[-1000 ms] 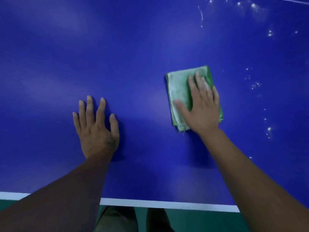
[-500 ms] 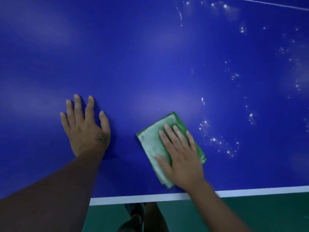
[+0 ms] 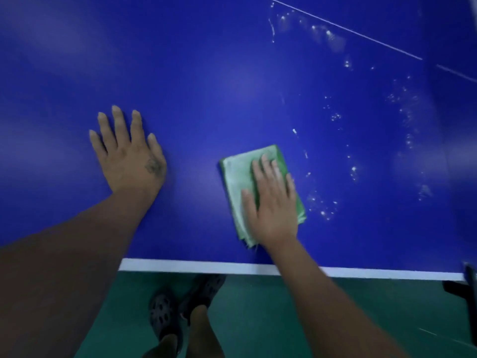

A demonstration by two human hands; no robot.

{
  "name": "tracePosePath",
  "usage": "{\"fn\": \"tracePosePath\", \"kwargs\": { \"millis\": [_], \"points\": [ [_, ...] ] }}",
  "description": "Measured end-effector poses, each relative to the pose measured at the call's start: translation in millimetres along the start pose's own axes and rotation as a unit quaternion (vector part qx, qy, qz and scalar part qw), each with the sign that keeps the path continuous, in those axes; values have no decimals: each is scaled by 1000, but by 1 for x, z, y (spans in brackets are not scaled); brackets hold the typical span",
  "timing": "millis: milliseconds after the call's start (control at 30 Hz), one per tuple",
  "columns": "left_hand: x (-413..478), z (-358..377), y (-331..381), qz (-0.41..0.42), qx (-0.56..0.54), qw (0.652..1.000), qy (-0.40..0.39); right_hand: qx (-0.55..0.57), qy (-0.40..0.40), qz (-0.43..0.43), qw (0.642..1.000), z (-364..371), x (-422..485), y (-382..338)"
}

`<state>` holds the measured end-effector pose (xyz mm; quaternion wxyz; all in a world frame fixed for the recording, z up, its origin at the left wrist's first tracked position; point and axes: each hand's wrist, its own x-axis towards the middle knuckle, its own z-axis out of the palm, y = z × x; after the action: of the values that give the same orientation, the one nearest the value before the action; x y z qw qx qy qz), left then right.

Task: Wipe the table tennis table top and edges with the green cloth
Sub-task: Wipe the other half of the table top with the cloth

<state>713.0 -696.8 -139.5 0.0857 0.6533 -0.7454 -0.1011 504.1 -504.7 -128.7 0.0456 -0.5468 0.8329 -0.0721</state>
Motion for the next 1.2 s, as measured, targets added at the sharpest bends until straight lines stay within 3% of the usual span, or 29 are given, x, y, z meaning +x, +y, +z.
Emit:
{"fn": "tracePosePath", "kwargs": {
  "millis": [167,333,567,700,900,1067,1200],
  "points": [
    [-79,11,61,15,13,999,-45,-8,-42,-90,995,-5,-82,33],
    [-93,34,69,46,59,996,-46,-10,-79,-197,977,-17,-39,85],
    [-94,34,73,39,48,998,-27,-34,-60,-149,986,-17,98,96],
    [-94,31,74,36,43,998,-28,-34,-38,-118,992,-11,55,81],
    [-95,27,75,38,15,999,-17,23,-61,-169,983,-18,-69,117],
    [-95,26,75,41,1,999,-1,16,-94,-254,962,-30,-28,165],
    [-95,26,76,47,4,999,7,-9,-93,-257,962,-36,44,194]
  ]
}}
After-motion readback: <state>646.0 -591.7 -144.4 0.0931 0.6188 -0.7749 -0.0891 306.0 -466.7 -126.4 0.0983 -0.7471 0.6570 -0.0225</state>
